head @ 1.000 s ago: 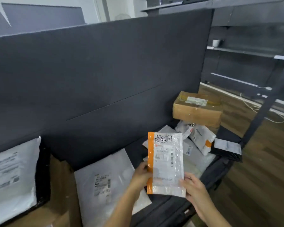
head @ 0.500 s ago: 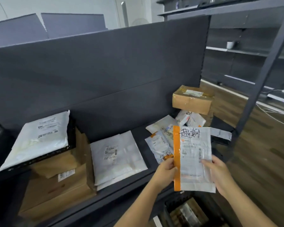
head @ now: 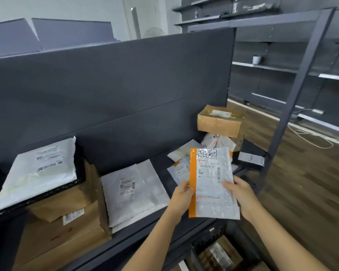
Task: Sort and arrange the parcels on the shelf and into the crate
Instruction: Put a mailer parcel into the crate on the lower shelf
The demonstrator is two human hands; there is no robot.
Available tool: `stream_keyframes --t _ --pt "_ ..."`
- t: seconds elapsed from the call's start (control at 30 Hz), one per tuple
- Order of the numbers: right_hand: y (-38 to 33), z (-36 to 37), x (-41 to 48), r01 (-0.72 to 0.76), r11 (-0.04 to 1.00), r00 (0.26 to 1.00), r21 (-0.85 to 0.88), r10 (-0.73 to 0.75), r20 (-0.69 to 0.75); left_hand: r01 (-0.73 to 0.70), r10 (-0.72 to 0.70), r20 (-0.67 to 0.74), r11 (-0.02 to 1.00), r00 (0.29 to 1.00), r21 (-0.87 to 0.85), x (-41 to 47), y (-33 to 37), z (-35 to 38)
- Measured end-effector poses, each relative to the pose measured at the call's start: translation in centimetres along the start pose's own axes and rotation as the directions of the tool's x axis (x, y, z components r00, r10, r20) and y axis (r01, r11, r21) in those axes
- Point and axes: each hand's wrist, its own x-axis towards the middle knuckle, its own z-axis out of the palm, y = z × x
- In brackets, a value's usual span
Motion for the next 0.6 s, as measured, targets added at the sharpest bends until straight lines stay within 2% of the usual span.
stream_keyframes --t 0.1,0.2,0.3,0.4,0.6 --pt "0.6 1.0 0.6 -0.055 0.998 0.998 0.031 0.055 -0.006 -0.104 0.103 0.011 0.994 0.995 0.03 -0.8 -0.2 -0.5" --pt "1.8 1.5 1.0 -0.115 0.988 0.993 0.102 0.118 -0.026 -0.248 0.234 0.122 0.961 0.965 0.121 -1.9 -0.6 -0.1" --pt "2.9 1.7 0.9 -0.093 0.986 0.986 0.14 0.111 -0.127 -0.311 0.274 0.2 0.933 0.941 0.18 -2.1 -1.5 0.7" --pt "3.5 1.3 0.5 -0.056 0.99 0.979 0.132 0.081 -0.185 -0.26 0.231 0.199 0.955 0.952 0.139 -1.8 -2.4 0.8" --pt "3.1 1.5 -0.3 -0.015 0.999 0.992 0.048 0.021 -0.123 -0.082 0.084 0.113 0.996 0.99 -0.024 -0.4 -3.2 -0.8"
